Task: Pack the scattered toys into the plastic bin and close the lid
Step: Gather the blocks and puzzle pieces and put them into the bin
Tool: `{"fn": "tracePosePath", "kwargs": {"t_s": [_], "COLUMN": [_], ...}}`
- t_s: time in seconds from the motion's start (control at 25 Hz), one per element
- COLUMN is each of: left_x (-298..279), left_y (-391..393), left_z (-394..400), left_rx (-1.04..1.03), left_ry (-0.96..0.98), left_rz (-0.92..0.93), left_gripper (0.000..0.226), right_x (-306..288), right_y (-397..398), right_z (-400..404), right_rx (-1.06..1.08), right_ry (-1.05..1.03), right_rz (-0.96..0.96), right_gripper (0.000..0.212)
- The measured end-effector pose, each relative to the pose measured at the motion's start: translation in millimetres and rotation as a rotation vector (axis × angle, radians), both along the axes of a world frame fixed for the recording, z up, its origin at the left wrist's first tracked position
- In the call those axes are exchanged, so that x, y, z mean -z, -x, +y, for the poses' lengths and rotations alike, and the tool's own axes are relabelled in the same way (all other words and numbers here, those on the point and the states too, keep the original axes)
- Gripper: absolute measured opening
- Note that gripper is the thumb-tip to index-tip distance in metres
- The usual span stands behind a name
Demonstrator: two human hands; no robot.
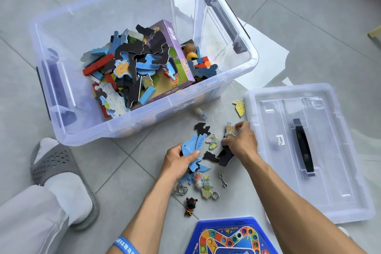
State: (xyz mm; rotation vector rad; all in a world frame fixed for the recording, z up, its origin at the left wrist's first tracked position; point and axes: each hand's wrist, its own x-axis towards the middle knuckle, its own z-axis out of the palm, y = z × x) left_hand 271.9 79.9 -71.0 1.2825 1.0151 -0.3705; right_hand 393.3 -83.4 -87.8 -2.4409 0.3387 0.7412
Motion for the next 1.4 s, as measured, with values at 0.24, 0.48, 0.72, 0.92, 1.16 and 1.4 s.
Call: {"fn": "tracePosePath", "kwargs": {"t_s": [0.24,0.48,0.72,0.92,1.16,1.4], "left_x": [-20.9,-92.4,-232.8,-319.9,-206.5,-104.2], "left_y": [8.0,49.5,2.5,-22.8,55.3,38.9], "left_z": [-2.9,-4.4,34.1,107.4,56.7,11.1], "left_rx": [-0.092,-0.325,-0.411,-0.289,-0.252,0.298], "left_ry": [0.017,0.113,-0.003,-0.068,-0.370,-0.526], "left_rz": [-0.008,-0.073,-0.417,-0.200,-0.167,0.049], "left_gripper": [0.013,0.011,0.016,0.048,0.012,0.028], "right_x": [-13.3,-98.1,-256.2,-353.3,-231.7,-117.9], "right_y": [26.0,85.0,49.3,-12.8,61.7,88.8], "right_z": [-8.5,3.7,84.1,133.3,57.9,-13.0], "right_rx": [0.122,0.566,0.514,0.490,0.353,0.018], "right_ry": [-0.130,-0.728,-1.109,-0.973,-0.543,-0.172], "right_rz": [0.060,0.398,0.340,0.310,0.030,0.063], "right_gripper": [0.024,0.014,0.015,0.037,0.023,0.022]}}
